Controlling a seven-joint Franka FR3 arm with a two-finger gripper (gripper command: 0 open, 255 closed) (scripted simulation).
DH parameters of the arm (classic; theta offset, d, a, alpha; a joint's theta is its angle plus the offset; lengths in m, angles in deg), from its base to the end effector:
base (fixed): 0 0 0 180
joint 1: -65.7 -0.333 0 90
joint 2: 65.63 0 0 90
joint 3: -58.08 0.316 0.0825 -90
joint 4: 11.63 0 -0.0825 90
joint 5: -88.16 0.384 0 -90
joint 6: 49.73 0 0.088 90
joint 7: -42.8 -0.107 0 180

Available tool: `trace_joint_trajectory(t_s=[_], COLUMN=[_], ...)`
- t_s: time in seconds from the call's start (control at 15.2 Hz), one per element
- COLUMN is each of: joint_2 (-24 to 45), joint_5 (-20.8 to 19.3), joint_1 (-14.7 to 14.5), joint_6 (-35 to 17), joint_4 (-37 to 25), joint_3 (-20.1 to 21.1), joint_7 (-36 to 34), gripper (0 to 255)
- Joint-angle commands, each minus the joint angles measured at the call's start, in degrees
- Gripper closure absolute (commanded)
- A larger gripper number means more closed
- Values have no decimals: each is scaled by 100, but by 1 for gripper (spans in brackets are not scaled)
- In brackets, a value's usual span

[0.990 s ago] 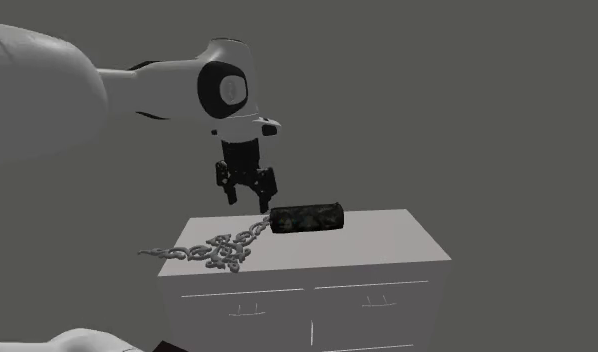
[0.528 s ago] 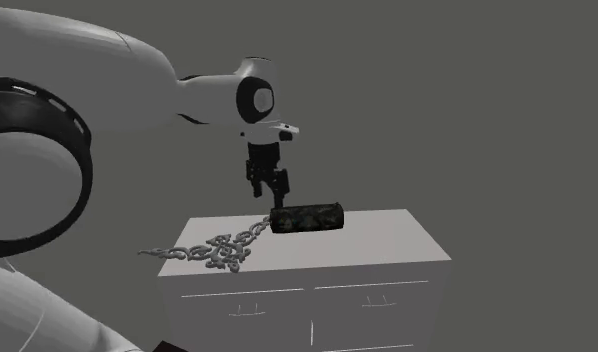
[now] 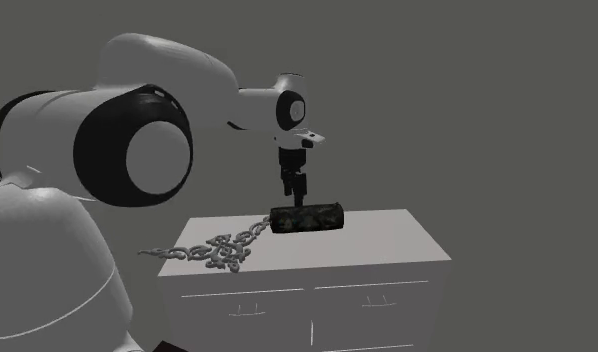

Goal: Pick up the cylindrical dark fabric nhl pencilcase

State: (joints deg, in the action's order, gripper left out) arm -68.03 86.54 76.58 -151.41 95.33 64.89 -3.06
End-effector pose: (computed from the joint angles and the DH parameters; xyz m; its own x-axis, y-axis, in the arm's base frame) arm 0.5427 -0.0402 0.5241 0.6481 -0.7614 -0.0121 -0.7597 -0.6476 0.0589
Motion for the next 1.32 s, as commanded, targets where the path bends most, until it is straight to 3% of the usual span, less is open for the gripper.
trace_joint_trajectory(t_s=[0.0,0.13,0.73,0.79,1.25], joint_2=[442,777,853,855,871], joint_5=[-38,-56,-69,-70,-71], joint_1=[73,119,117,120,122], joint_6=[-23,-6,-570,-580,-571], joint_4=[-376,-693,-205,-197,-222], joint_3=[-55,-117,-123,-125,-127], joint_7=[-454,-786,-806,-802,-798], gripper=[0,0,0,255,255])
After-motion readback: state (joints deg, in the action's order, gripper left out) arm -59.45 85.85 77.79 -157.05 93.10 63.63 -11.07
